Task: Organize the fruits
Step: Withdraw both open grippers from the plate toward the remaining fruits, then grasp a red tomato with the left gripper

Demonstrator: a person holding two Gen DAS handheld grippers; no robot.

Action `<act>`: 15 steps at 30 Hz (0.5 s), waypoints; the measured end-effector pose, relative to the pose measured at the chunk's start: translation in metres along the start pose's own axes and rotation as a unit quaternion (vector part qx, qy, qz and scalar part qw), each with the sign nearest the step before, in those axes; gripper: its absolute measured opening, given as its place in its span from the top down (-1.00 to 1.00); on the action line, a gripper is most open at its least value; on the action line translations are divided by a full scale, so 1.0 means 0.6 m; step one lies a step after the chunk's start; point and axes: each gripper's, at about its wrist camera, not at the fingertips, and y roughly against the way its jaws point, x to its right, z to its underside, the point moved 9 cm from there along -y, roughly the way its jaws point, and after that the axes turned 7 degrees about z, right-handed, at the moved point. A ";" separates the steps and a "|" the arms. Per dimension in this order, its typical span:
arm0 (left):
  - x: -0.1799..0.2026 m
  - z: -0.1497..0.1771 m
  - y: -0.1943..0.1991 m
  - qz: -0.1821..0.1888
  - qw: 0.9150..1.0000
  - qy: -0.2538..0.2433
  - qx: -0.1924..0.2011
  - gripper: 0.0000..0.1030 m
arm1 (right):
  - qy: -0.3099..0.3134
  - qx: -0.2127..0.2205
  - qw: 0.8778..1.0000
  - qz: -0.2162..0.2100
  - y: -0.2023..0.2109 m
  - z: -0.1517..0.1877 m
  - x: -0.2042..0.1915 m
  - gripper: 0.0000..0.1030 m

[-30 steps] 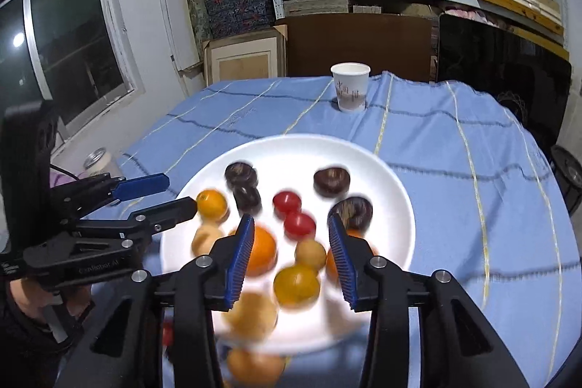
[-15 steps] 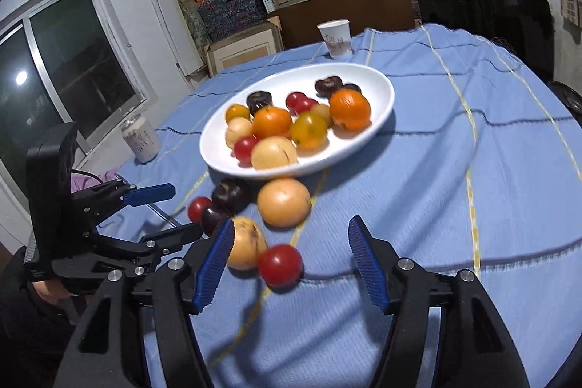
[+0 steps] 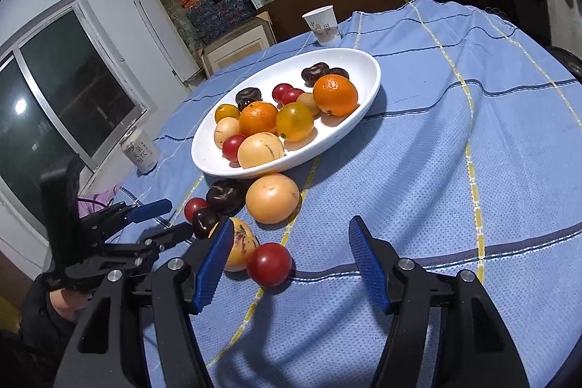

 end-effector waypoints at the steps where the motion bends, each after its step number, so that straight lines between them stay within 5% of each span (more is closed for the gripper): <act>1: -0.005 0.000 -0.003 -0.002 1.000 0.005 -0.003 -0.28 | 0.002 0.000 1.000 0.000 0.000 0.000 -0.002 -0.29; 10: 0.030 -0.015 -0.023 -0.010 0.999 -0.034 -0.001 -0.24 | 0.012 -0.003 1.000 0.000 -0.003 0.000 -0.008 -0.29; 15: 0.025 -0.014 -0.027 -0.002 1.000 -0.020 -0.007 0.02 | 0.010 -0.003 1.000 0.001 -0.003 0.001 -0.006 -0.29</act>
